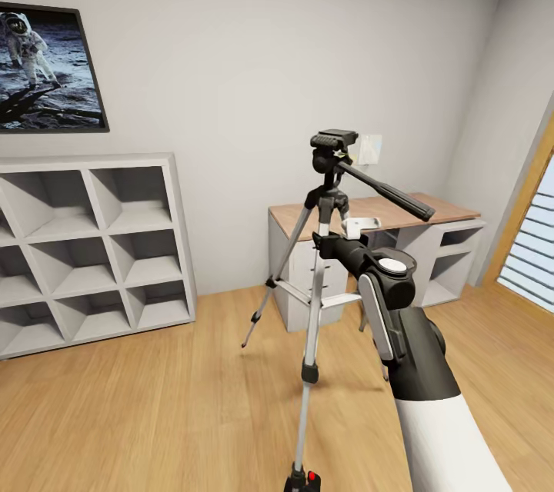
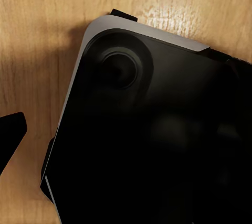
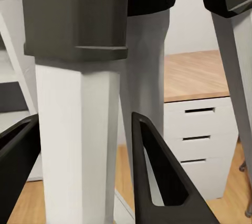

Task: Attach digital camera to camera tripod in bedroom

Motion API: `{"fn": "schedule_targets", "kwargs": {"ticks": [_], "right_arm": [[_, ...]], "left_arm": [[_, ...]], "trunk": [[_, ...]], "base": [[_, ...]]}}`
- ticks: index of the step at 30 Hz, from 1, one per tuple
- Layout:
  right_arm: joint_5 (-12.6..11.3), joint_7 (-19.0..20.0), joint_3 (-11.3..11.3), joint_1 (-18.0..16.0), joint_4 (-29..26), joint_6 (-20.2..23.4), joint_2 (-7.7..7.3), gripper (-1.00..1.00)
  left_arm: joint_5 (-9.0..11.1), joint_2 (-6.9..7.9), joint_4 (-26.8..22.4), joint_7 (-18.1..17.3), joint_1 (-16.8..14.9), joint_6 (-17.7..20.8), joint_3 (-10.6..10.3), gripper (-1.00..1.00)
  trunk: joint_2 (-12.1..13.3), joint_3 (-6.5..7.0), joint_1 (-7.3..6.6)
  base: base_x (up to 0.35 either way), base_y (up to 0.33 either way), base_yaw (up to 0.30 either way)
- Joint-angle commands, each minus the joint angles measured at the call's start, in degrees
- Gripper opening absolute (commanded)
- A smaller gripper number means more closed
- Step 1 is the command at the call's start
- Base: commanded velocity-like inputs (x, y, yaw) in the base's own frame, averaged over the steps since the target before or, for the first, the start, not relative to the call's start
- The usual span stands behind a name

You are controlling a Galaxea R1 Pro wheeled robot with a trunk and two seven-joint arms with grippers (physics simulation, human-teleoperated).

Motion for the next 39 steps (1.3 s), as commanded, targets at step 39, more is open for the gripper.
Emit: {"fn": "schedule_targets", "kwargs": {"ticks": [39], "right_arm": [[2.38,-0.41,0.15,-0.05,-1.52,1.42,-0.21,-1.0]], "left_arm": [[0.17,0.03,-0.14,0.01,0.01,-0.11,0.03,1.0]], "trunk": [[-0.04,-0.05,0.0]], "base": [[0.0,-0.108,0.0]]}}
